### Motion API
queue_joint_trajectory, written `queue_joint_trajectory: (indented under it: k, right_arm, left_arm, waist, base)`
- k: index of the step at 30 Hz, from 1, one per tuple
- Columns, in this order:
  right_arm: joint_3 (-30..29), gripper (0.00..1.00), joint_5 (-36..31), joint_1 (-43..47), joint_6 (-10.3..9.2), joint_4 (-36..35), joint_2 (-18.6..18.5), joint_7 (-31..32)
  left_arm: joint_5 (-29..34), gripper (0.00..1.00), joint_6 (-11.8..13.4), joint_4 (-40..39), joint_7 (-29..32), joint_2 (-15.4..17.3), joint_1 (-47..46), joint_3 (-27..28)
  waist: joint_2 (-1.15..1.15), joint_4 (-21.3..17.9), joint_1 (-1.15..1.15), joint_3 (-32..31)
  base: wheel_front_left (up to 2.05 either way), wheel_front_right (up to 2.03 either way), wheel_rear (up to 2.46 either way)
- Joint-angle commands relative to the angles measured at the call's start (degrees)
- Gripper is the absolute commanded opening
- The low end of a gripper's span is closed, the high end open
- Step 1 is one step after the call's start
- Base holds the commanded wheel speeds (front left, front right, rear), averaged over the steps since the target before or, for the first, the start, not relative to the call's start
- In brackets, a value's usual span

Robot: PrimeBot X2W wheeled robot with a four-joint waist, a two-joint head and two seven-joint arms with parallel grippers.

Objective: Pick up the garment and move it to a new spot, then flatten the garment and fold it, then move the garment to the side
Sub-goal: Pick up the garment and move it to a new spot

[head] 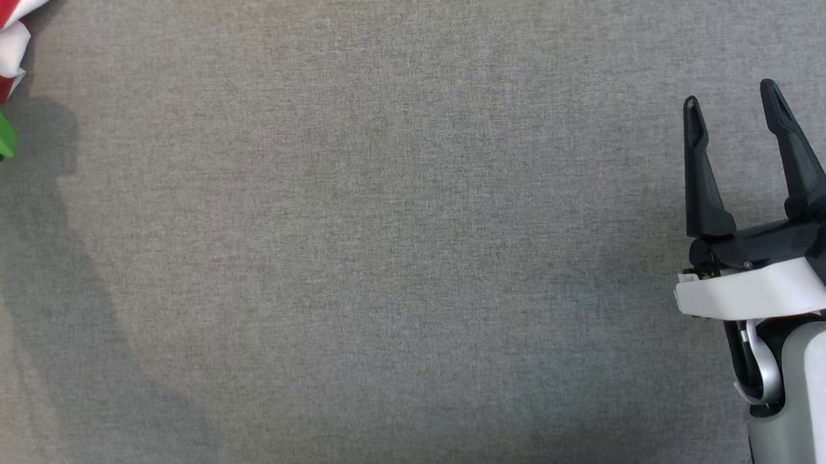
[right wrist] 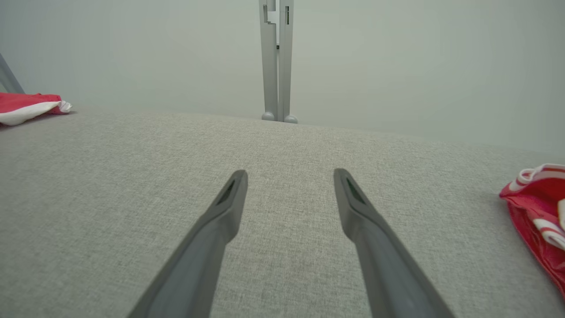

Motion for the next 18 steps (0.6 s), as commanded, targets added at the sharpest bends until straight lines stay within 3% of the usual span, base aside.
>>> queue_joint_trajectory:
  k: [1, 10, 18]
  right_arm:
    - [0.1, 1.0, 0.5, -0.5, -0.02, 0.7, -0.1, -0.6]
    - [0.0, 1.0, 4.0, 1.8, -0.02, 6.5, -0.1, -3.5]
    - [-1.9, 1.0, 7.1, 6.0, -0.02, 11.0, -0.1, -5.6]
  left_arm:
    - [0.6, 0.0, -0.1, 0.2, -1.0, 0.9, -0.4, -0.5]
    - [2.2, 0.0, -0.1, -2.2, -5.8, 2.9, -1.4, -5.2]
    - [-2.6, 0.0, -0.1, -12.1, -3.2, 1.2, -0.2, -16.9]
  waist:
    - [0.0, 0.1, -0.01, -3.2]
    - [0.0, -1.2, -0.01, -16.0]
    - [0.0, -3.8, -0.01, -27.9]
  base:
    - [0.0, 0.0, 0.0]
    - [0.0, 0.0, 0.0]
    - [0.0, 0.0, 0.0]
